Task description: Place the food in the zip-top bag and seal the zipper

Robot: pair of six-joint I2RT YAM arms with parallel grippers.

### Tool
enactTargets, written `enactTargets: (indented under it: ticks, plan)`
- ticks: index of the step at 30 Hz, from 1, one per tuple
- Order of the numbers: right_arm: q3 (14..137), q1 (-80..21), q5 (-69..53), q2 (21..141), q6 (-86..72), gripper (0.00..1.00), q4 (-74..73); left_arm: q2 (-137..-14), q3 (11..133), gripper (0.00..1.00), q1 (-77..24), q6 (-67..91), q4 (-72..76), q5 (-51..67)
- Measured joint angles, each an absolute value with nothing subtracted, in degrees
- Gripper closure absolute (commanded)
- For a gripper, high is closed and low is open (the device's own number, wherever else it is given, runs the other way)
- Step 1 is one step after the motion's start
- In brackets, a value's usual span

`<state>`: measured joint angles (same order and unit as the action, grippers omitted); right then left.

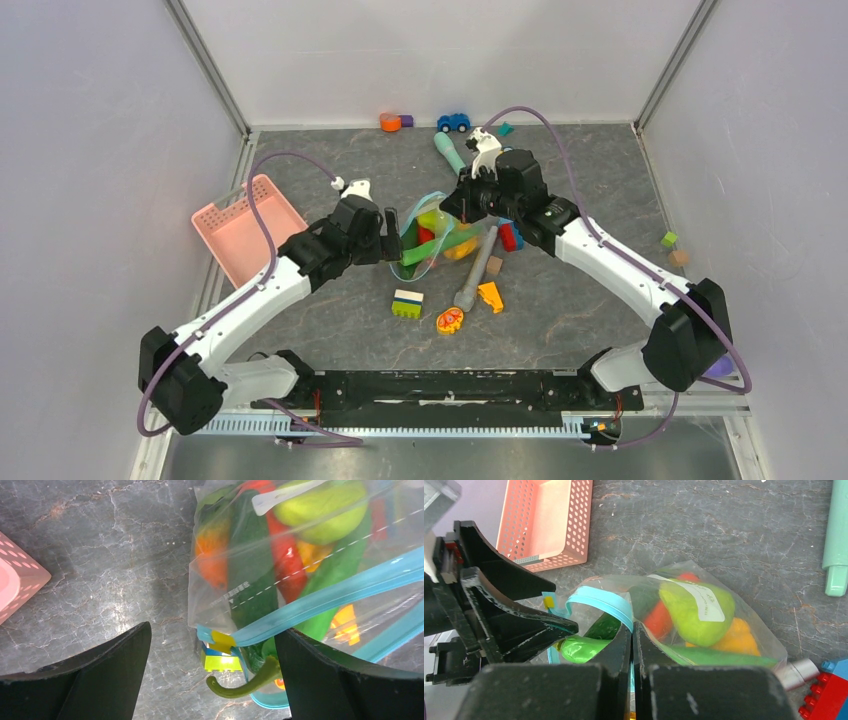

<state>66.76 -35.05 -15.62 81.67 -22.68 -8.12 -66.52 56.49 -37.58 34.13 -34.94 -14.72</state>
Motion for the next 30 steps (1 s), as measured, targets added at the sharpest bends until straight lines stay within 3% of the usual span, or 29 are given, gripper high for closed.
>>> enactTargets:
  ticks: [5, 12, 14, 19, 25, 30]
  plan:
    - [66.78, -34.41, -15.57, 81.67, -22.61, 1.00, -8.80, -67.37, 53.93, 0.15, -37.58, 34.41, -33.91, -16.49]
    - [66.87, -34.22, -15.90, 81.67, -21.61, 1.00, -9.56, -71.59, 53.17, 0.37, -36.80, 37.60, -32.23, -23.57]
    - [66.98, -34.22, -15.92, 81.67, -21.39, 1.00, -10.09, -72.86, 53.17, 0.49, -36.51, 38.33, -31.42, -24.05]
    - [67.94, -34.11, -15.94, 81.89, -20.51, 1.00, -11.64, -73.30, 53.80, 0.97, -36.47, 39.18, -30.74, -24.25]
    - [73.63, -33.98, -16.08, 84.25, -17.82, 1.00, -15.94, -70.74, 55.68, 0.98, -36.45, 39.44, -31.44, -21.45]
    - [81.97, -33.80, -16.64, 87.64, -13.85, 0.93, -21.56, -62.22, 55.99, 0.98, -36.45, 39.55, -33.15, -15.05]
